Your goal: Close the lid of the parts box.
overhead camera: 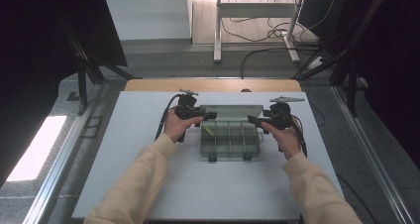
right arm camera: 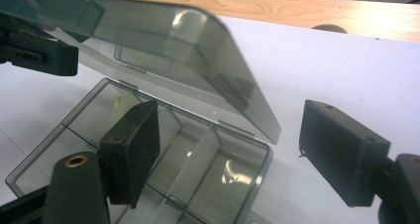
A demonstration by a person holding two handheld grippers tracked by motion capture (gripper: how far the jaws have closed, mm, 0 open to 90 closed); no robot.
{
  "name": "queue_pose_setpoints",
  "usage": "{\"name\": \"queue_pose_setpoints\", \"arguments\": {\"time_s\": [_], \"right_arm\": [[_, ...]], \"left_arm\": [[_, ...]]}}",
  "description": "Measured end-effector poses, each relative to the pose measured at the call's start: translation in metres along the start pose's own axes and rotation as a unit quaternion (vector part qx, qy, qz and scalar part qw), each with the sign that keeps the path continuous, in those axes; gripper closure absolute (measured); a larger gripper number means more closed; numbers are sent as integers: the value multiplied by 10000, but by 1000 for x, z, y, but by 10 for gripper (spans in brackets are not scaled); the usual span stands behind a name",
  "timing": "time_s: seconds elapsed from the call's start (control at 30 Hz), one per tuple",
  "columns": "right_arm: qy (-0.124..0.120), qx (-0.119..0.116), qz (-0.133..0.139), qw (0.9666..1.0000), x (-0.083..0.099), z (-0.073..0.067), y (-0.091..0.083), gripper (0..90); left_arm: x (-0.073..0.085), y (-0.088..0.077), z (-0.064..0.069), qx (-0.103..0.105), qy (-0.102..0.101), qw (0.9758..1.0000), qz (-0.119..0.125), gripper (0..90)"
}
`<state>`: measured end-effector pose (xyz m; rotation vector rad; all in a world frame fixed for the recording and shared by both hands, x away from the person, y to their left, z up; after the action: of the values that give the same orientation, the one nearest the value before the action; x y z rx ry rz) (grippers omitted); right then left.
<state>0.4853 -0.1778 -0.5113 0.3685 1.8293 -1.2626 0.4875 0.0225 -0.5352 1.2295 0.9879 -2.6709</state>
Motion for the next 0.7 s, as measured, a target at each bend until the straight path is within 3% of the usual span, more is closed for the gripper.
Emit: {"name": "queue_pose_setpoints", "arguments": {"time_s": [0.7], "right_arm": [[-89, -124, 128, 9998, -8, -13, 4, 248]], "left_arm": [[2, -1, 1, 15, 33, 10000, -44, 337]]}}
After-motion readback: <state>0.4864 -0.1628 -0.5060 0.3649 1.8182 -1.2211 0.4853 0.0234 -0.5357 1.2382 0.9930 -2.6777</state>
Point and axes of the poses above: each handheld gripper's, and its own axes: y roughly forward along the jaws, x roughly out of its underside, z roughly to its right, the point moved 10 cm from there along y, roughly forward along the jaws, and after that the axes turned 7 degrees about x, right-handed, at the moved point
